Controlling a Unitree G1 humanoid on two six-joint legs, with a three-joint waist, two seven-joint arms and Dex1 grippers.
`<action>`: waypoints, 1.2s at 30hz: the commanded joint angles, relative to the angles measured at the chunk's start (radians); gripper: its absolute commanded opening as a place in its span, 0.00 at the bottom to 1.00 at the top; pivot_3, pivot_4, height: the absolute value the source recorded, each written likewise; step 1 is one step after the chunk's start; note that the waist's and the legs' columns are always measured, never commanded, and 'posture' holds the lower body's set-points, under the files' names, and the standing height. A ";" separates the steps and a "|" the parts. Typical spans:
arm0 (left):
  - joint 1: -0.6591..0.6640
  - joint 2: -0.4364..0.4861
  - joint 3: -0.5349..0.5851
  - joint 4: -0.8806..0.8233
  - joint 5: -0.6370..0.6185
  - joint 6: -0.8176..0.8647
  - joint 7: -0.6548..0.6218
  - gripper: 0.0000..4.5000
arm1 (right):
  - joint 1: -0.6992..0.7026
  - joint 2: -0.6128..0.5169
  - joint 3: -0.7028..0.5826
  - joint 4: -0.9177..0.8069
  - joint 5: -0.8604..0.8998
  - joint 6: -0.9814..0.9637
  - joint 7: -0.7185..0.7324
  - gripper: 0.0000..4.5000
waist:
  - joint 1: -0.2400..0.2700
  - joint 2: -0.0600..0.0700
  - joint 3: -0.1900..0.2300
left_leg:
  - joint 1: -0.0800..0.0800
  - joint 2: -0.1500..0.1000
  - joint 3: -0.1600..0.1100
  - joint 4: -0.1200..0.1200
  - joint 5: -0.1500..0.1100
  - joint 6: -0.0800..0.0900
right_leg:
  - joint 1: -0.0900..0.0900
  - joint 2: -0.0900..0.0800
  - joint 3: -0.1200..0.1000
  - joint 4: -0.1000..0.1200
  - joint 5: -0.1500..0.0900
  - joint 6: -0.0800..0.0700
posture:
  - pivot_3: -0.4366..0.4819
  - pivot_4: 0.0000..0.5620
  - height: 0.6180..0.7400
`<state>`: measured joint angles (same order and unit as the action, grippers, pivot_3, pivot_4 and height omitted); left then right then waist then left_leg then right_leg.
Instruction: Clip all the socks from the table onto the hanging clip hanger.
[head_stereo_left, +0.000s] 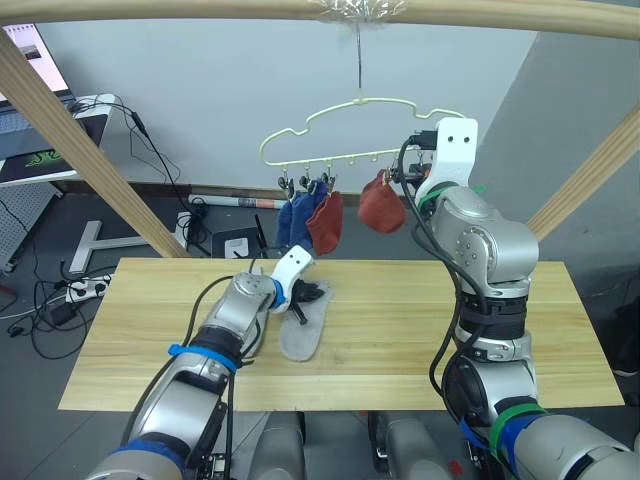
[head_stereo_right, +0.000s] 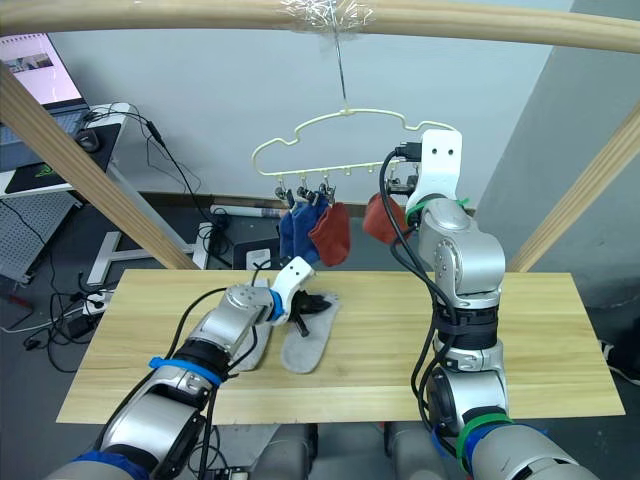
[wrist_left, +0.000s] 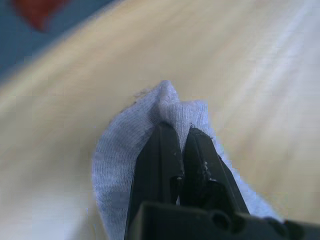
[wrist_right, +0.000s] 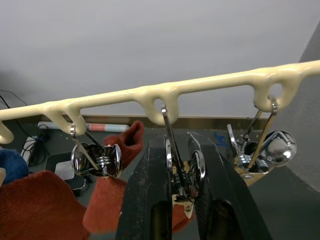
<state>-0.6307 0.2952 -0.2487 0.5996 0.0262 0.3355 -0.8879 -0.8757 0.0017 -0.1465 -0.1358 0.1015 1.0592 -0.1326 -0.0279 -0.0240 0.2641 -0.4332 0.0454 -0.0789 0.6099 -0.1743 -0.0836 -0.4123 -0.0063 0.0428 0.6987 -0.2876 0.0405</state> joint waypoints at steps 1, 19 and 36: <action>-0.020 -0.051 0.046 -0.192 -0.121 0.122 -0.046 0.06 | -0.012 0.001 -0.007 -0.048 0.011 0.003 0.003 0.04 | 0.001 0.000 0.000 | 0.000 0.000 0.000 0.000 0.000 0.000 | 0.000 0.000 0.000 0.000 0.000 0.000 | 0.53 0.38 1.00; -0.210 -0.254 0.143 -0.240 -0.264 0.213 0.130 0.06 | -0.028 0.025 -0.036 -0.066 0.018 0.052 -0.001 0.04 | -0.003 0.000 0.000 | 0.000 0.000 0.000 0.000 0.000 0.000 | 0.000 0.000 0.000 -0.001 0.000 0.000 | 0.51 0.37 1.00; -0.307 -0.295 0.170 -0.075 -0.252 0.085 0.194 0.06 | -0.029 0.031 -0.041 -0.077 0.016 0.070 -0.005 0.04 | -0.004 0.000 0.000 | 0.000 0.000 0.000 0.000 0.000 0.000 | 0.000 0.000 0.000 -0.001 0.000 0.000 | 0.50 0.38 1.00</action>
<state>-0.9109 0.0030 -0.0889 0.5303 -0.2250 0.4468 -0.6960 -0.8835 0.0279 -0.1776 -0.1621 0.1034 1.1336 -0.1352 -0.0315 -0.0240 0.2642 -0.4334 0.0450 -0.0791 0.6094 -0.1743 -0.0836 -0.4123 -0.0061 0.0429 0.6973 -0.2877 0.0406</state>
